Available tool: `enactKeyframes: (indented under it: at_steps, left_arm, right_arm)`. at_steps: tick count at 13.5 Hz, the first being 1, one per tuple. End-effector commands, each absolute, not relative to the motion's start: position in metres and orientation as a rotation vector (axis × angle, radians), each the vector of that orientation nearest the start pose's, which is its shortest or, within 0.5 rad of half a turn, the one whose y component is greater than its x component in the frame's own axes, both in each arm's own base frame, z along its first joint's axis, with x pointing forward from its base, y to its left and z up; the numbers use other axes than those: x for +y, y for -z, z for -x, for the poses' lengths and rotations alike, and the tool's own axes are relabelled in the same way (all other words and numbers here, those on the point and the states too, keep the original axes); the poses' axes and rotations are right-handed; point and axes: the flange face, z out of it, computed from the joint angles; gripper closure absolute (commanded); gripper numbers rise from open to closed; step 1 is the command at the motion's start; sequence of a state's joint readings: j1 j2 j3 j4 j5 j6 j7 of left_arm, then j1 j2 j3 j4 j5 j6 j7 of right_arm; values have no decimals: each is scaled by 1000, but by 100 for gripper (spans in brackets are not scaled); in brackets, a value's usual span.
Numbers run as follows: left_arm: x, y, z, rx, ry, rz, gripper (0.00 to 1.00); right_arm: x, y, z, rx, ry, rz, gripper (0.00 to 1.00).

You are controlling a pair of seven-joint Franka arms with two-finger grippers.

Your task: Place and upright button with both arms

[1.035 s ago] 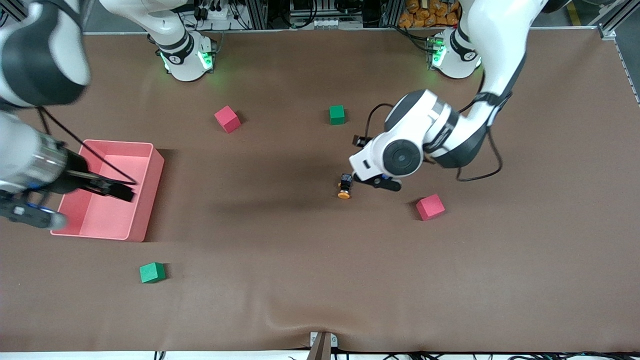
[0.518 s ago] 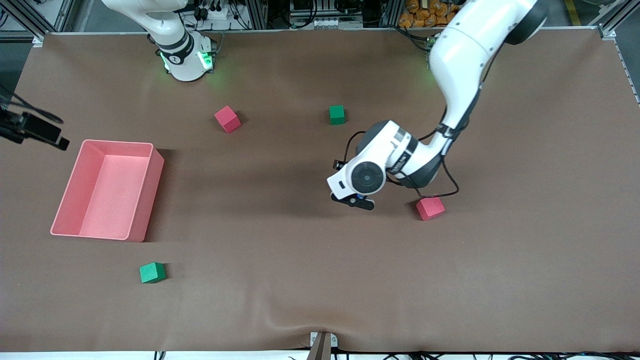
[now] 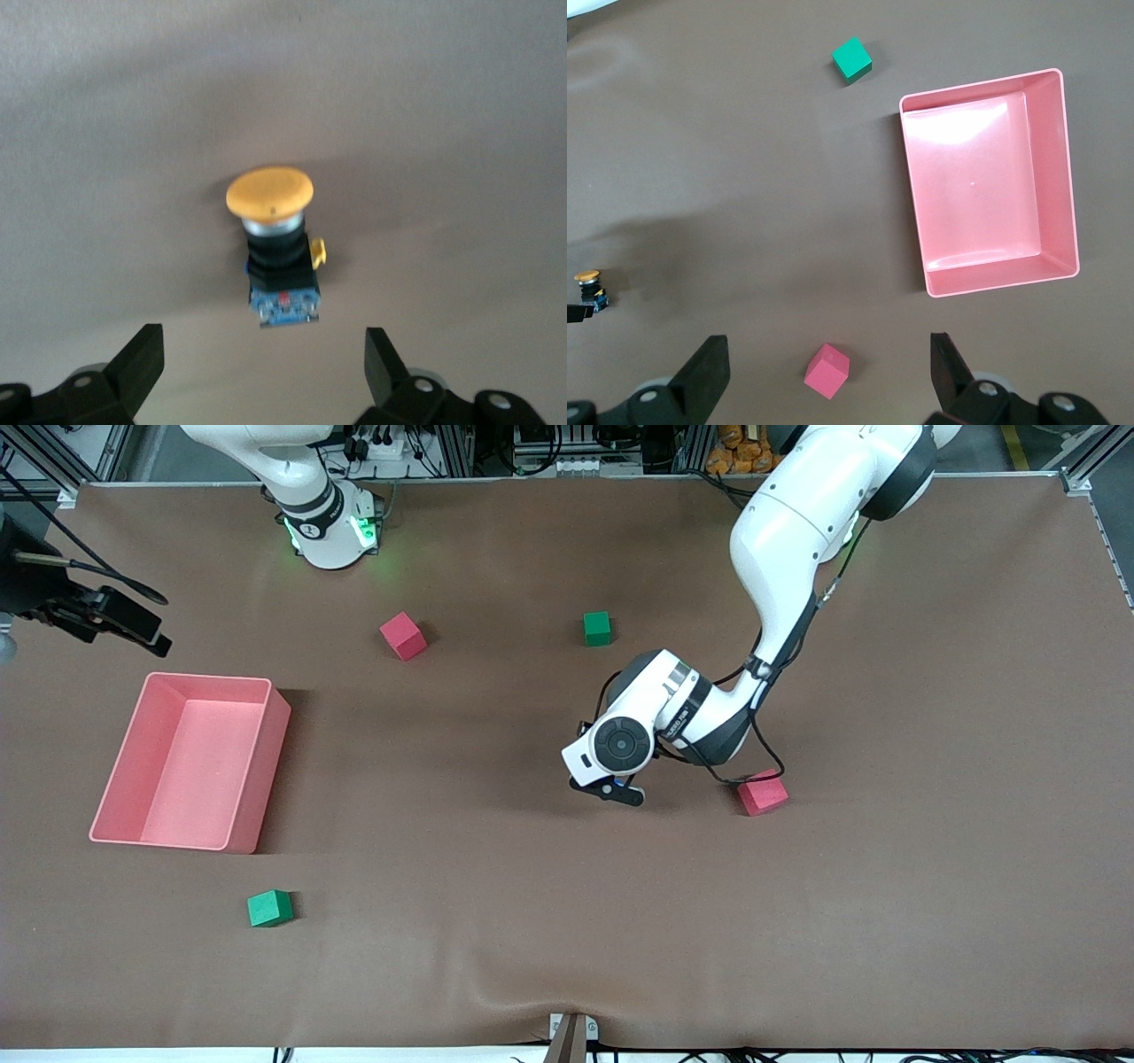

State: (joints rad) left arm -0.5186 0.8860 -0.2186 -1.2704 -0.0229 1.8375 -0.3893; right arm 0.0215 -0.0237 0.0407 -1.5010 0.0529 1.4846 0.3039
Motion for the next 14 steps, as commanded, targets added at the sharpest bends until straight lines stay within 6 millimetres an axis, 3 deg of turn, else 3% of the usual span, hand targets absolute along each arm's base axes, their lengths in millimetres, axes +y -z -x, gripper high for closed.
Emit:
enactKeyframes:
  at_steps: [1,5,14]
  left_arm:
    - [-460,-195,-559,428,-533,3093,0]
    - [-458,-183,-563,413,-513,3108,3]
    - [-460,-183,-555,427,-554,3077,29]
  right_arm:
    - [40,-661,-519,359,40,3101,0]
    - [25,-677,-531,230,92,3134,0]
    - [14,-682,-534,-32,95,3150,0]
